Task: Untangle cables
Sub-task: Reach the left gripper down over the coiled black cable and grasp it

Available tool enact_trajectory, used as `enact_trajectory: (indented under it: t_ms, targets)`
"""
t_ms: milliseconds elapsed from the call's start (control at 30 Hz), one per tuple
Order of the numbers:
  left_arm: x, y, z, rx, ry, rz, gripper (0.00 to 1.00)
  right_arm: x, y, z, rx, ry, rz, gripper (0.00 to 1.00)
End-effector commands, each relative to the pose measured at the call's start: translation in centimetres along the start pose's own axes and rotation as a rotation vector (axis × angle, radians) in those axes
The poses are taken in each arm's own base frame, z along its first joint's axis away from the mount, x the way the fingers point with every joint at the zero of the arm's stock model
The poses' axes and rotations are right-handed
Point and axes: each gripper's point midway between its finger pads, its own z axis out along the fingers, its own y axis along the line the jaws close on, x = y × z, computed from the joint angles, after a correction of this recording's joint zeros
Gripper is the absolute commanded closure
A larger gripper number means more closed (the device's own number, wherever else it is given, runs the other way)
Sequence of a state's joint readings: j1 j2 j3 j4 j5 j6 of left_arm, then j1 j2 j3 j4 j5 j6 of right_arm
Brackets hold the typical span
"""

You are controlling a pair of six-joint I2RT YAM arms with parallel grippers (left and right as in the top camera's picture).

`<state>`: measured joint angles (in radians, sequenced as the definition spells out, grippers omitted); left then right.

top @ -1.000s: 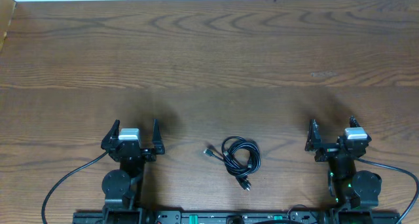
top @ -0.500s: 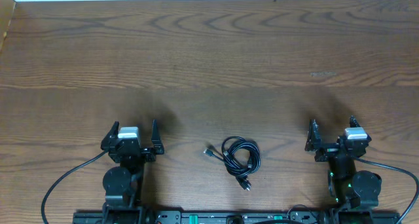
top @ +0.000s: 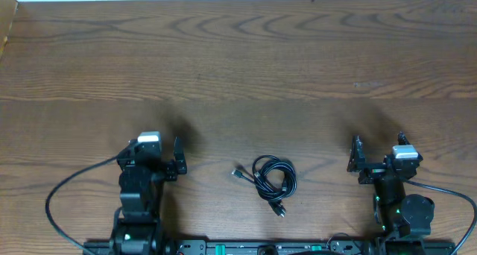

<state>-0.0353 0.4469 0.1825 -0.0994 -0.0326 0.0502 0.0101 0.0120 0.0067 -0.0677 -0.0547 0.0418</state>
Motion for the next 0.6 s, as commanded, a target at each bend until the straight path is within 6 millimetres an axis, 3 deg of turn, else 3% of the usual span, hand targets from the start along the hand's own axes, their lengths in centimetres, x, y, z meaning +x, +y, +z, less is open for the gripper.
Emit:
enact_trajectory:
  t_ms: [0, 400, 567]
  targets:
    - [-1.0, 0.3, 0.2, -0.017, 0.018, -0.011, 0.00, 0.1, 0.0, 0.0, 0.000, 0.000, 0.009, 0.01]
    - [-0.8, 0.1, -0.2, -0.011, 0.140, -0.052, 0.00, 0.1, 0.0, 0.0, 0.000, 0.000, 0.009, 0.01]
    - [-0.3, -1.0, -0.6, 0.054, 0.185, -0.070, 0.00, 0.1, 0.0, 0.0, 0.000, 0.000, 0.009, 0.01]
